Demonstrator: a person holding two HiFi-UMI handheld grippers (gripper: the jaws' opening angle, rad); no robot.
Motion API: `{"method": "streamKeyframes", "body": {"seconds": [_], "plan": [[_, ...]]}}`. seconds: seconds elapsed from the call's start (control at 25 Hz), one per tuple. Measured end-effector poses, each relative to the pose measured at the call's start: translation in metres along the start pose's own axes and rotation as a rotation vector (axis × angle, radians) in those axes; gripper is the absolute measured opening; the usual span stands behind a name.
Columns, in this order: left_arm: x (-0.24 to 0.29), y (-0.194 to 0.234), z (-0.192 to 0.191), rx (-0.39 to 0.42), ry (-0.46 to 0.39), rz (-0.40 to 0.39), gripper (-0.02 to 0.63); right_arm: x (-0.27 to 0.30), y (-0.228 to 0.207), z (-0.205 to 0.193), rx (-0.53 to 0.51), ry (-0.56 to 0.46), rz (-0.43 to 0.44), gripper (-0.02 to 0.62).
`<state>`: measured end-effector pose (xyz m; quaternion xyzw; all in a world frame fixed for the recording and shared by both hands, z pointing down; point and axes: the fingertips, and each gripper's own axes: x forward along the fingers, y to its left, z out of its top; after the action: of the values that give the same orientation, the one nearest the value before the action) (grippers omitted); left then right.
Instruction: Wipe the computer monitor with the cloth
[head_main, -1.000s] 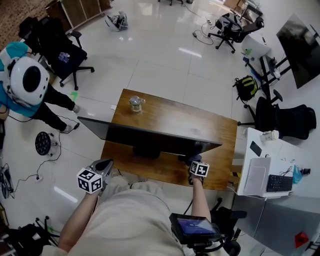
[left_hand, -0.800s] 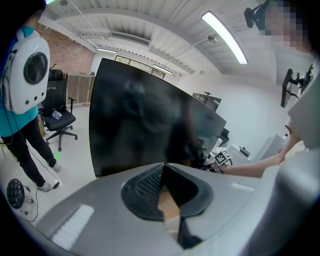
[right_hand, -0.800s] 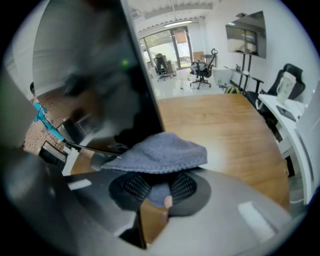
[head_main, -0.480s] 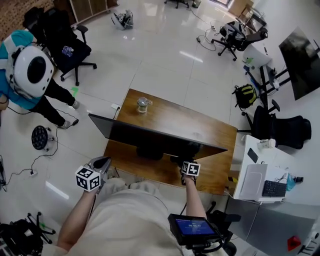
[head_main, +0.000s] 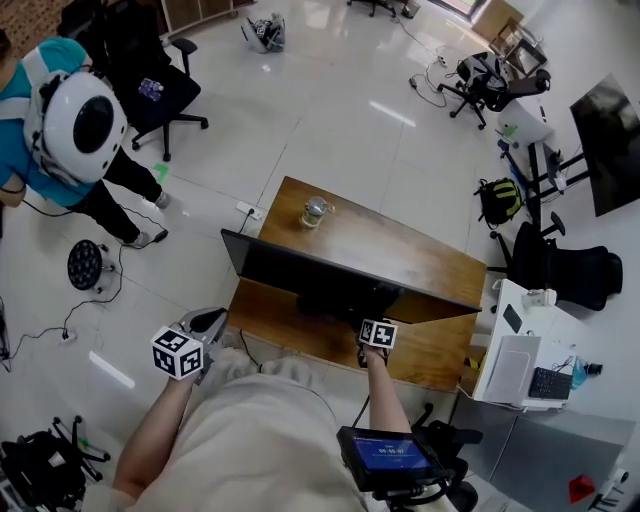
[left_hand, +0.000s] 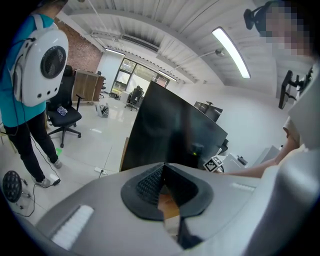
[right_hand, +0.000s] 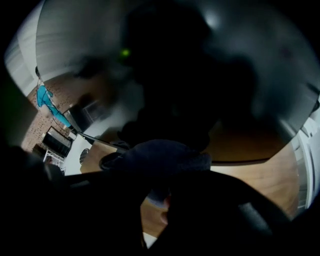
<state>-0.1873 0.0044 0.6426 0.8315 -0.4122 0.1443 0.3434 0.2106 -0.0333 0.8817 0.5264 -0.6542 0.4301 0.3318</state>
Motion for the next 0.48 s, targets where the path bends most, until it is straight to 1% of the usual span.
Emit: {"method": "streamKeyframes", "body": {"seconds": [0.48], "plan": [[-0.018,0.049,0.008,0.018,0.031,-0.041,0.003,0.023,0.081,0.008,-0.015,0.032,0.009,0.08]]}}
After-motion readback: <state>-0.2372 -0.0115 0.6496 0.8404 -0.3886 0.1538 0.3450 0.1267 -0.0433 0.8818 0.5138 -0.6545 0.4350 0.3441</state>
